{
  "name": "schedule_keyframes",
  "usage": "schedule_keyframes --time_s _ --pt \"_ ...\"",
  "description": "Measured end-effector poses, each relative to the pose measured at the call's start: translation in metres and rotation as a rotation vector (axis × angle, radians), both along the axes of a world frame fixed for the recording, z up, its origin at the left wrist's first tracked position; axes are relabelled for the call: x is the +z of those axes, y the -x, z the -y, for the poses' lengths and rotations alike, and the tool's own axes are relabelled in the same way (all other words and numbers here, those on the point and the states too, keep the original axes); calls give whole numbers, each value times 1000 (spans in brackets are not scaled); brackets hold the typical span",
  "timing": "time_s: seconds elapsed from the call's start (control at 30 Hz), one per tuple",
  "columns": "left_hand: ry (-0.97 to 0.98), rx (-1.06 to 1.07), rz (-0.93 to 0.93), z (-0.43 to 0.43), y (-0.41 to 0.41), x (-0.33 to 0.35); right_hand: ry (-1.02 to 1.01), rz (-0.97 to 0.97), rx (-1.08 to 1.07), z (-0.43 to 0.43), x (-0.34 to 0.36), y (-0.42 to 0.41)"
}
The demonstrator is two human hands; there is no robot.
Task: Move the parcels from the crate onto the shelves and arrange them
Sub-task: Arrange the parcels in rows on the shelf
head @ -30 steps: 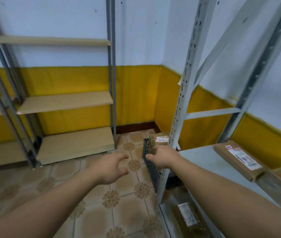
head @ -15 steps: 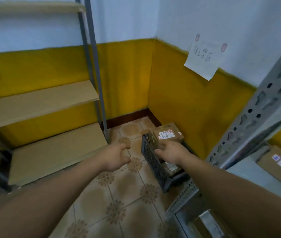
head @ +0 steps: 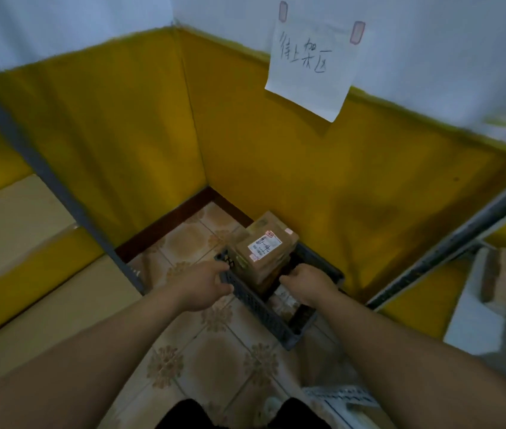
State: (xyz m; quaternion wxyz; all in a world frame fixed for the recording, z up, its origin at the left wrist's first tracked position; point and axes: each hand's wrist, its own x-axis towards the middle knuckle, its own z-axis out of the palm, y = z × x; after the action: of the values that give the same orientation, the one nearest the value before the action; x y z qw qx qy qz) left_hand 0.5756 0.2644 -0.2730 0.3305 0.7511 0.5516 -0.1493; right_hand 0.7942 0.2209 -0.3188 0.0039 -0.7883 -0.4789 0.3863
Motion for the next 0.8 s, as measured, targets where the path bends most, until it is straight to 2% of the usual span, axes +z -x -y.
schedule_keyframes --time_s 0.27,0.4,0.57,0.67,0.8 --pt "70 -294 44 -135 -13 -55 137 -69 -212 -47 -27 -27" --pt "85 -513 43 -207 -26 -74 129 -68 -408 -77 -41 -21" --pt "127 -707 19 -272 -52 -99 132 -112 -536 -107 -69 -15" --pt "166 -693 -8 -299 -74 -134 126 -147 -622 -116 -101 -23" --pt "170 -657 62 -318 -111 -208 128 -220 -726 -124 -163 -47"
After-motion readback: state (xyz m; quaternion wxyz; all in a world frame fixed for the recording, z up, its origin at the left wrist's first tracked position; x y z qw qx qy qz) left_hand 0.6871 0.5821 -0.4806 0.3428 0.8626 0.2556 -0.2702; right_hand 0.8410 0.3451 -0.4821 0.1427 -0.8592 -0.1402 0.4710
